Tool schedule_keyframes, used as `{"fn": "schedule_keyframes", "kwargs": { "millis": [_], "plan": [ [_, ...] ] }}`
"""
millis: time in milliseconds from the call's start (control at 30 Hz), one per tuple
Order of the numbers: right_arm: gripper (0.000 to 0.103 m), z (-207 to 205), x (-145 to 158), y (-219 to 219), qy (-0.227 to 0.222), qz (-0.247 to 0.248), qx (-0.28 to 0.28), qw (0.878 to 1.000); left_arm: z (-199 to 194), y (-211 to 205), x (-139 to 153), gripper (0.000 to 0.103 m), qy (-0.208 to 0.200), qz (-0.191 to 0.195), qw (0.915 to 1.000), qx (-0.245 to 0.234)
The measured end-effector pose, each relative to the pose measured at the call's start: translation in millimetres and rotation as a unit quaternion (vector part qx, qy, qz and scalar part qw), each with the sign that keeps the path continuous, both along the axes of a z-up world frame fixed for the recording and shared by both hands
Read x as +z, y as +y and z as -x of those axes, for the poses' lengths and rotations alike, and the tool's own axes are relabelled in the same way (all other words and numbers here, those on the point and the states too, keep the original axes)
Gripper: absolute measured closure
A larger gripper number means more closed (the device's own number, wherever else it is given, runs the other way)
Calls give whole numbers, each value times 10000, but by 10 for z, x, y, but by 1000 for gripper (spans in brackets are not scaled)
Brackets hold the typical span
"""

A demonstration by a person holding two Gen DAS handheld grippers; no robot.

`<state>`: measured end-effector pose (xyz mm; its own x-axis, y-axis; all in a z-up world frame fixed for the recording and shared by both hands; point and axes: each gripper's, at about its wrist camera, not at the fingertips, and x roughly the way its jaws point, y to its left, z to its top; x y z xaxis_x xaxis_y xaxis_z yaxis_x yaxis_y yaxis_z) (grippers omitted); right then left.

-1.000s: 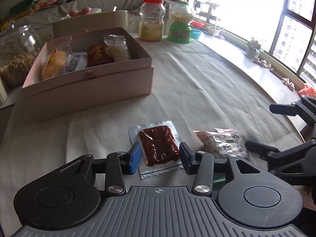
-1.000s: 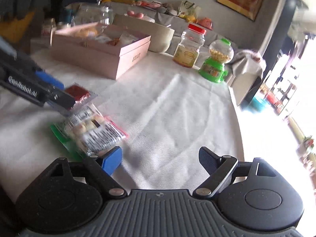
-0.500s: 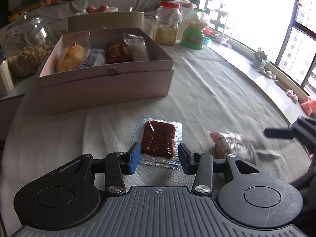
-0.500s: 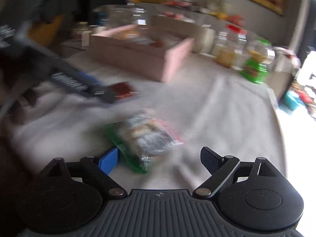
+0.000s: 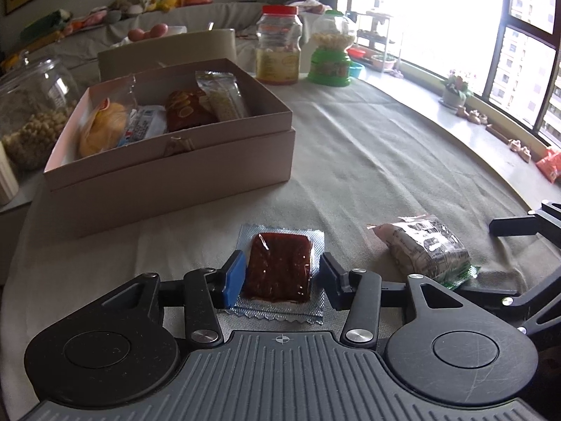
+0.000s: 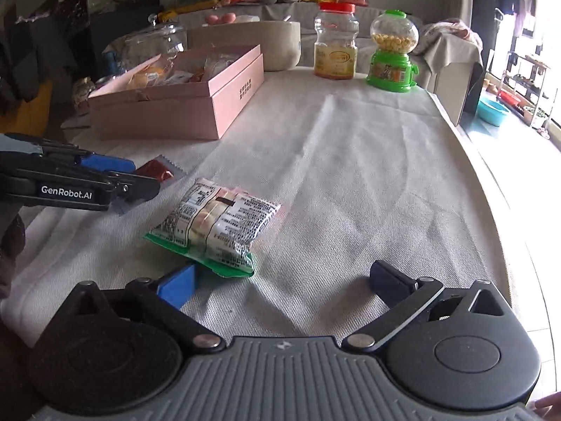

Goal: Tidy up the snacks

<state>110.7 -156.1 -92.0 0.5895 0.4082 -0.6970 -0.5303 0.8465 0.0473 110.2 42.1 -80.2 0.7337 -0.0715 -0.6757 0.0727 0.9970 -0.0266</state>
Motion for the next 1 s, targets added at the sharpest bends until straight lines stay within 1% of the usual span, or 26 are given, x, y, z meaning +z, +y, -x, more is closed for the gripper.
{"fn": "schedule_keyframes", "kwargs": {
  "millis": [100, 200, 333, 467, 667, 767, 800, 833, 900, 1000],
  "plan": [
    [0, -41, 34, -2, 218, 63, 59, 9997, 58, 22, -4, 52, -37, -17, 10000, -86],
    [0, -9, 21, 14, 176, 134, 55, 9997, 116, 82, -12, 59, -124, 125, 9998, -23],
    [0, 33, 7, 10, 49, 116, 55, 9999, 133, 163, -1, 60, -123, 377, 9992, 25],
    [1, 56, 53, 18, 16, 137, -63, 9999, 177, 176, 6, 60, -102, 374, 9992, 37],
    [1, 97, 283, 118, -263, -346, -185, 9989, 219, 162, 1, 60, -92, 343, 9993, 96],
    [1, -1, 319, 228, -151, -464, -245, 9985, 227, 133, -2, 60, -99, 247, 9996, 90],
    [2, -46, 308, 269, -58, -482, -260, 9985, 229, 131, -3, 60, -103, 234, 9996, 90],
    [6, -88, 288, 310, 38, -487, -253, 9985, 232, 131, -5, 60, -105, 233, 9996, 90],
    [11, -159, 225, 391, 224, -414, -229, 9986, 232, 128, -5, 60, -103, 234, 9996, 89],
    [19, -210, 129, 431, 377, -335, -273, 9984, 236, 126, -6, 59, -110, 223, 9997, 89]
  ]
}}
